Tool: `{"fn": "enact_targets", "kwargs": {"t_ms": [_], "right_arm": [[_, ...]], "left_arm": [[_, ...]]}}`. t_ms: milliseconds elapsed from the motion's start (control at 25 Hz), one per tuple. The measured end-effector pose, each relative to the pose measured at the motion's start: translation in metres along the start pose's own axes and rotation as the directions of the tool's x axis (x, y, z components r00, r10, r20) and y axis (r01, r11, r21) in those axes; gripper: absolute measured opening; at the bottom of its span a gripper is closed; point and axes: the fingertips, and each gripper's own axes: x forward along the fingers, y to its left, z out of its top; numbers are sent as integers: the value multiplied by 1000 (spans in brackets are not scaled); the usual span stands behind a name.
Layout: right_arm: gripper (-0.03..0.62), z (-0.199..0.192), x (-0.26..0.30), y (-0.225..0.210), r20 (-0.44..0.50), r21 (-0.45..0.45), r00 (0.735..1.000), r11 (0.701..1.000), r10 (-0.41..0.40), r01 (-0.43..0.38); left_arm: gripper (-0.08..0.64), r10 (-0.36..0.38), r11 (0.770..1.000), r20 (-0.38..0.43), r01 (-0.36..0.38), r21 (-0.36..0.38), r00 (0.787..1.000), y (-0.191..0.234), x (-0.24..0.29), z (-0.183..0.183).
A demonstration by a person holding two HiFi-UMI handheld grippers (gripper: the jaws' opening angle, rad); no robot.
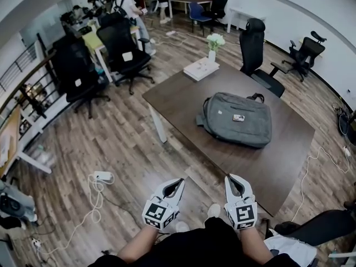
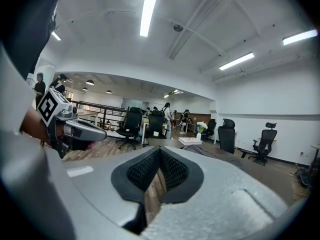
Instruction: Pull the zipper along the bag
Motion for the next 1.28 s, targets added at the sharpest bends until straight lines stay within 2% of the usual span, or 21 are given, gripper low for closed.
{"fn": "enact_targets", "kwargs": {"t_ms": [240,600,880,1080,1280], "right_arm": [[3,-3,25,-30,-13,-5,1000,1000,2,-2],[3,-13,64,-101,-34,-17,999,1000,0,-1],[3,-40,84,-157,-80,31,997,999,-12,15],[3,-48,100,-180,-90,51,996,999,10,-5],[3,-59,119,-184,-92,46,991,995,94,-90]], "left_arm": [[17,0,1000,-25,0,5,1000,11,37,1],[17,5,1000,-72,-4,19,997,28,115,7],[17,26,999,-104,-23,34,994,42,173,5],[17,33,999,-142,-29,29,989,45,201,1],[17,55,998,-177,-48,44,983,48,221,-9]]}}
